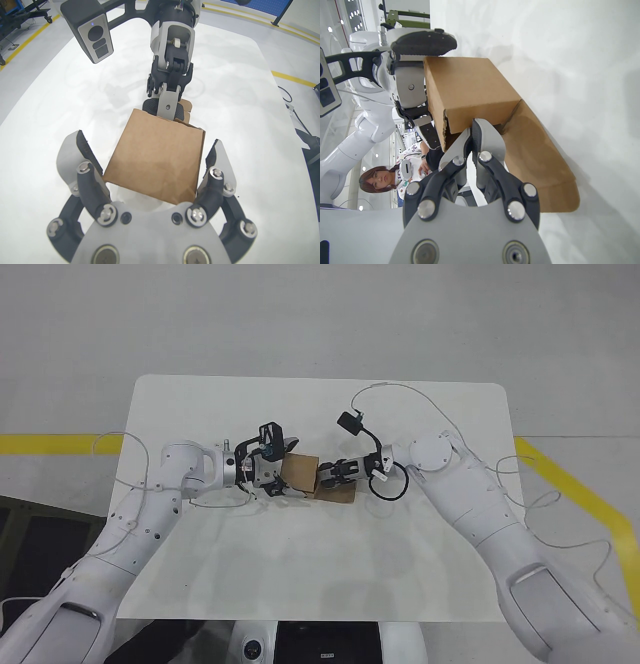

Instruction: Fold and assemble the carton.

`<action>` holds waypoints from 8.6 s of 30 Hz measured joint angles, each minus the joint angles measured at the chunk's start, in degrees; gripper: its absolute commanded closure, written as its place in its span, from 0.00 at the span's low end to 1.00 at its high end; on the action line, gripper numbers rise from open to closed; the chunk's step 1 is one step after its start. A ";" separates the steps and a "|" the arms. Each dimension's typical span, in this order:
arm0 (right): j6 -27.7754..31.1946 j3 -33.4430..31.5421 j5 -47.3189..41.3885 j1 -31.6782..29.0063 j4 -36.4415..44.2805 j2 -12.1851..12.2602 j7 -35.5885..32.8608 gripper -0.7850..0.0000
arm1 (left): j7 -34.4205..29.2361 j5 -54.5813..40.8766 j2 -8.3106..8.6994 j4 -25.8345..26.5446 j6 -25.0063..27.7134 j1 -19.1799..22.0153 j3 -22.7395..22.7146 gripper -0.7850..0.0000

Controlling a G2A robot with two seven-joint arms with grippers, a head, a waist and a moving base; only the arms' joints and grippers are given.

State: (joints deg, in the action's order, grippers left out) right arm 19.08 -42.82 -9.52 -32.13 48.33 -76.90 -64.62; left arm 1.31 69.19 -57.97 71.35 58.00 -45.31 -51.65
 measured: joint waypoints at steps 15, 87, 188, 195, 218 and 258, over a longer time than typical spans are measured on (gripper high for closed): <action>2.27 1.33 -3.93 1.14 -5.66 -2.34 -0.84 1.00 | 0.55 0.97 0.25 0.82 0.00 -0.62 -0.61 0.00; -5.59 -8.66 3.69 -9.79 9.78 4.99 -1.23 0.74 | 9.00 3.37 3.45 -2.51 0.00 1.80 3.13 0.00; 6.11 -2.63 -12.42 4.74 -17.12 -4.79 -9.49 0.90 | 10.41 5.43 3.68 -2.09 0.00 1.94 3.65 0.00; 6.47 -2.26 -10.58 5.61 -16.78 -5.11 -9.01 0.90 | 10.59 5.53 3.70 -2.13 0.00 1.90 3.55 0.00; 5.48 -0.15 -5.68 6.96 -14.18 -6.63 -8.89 0.97 | 10.95 5.91 3.63 -2.40 0.00 1.85 3.23 0.00; 12.72 -9.35 -1.83 0.49 -1.06 -1.23 -7.91 0.56 | 10.62 -5.42 6.32 -1.46 0.00 2.60 2.95 0.00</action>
State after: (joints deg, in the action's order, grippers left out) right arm 31.80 -52.17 -11.35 -31.64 47.26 -78.13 -72.53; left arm 11.93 63.77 -51.65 69.88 58.00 -42.71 -48.70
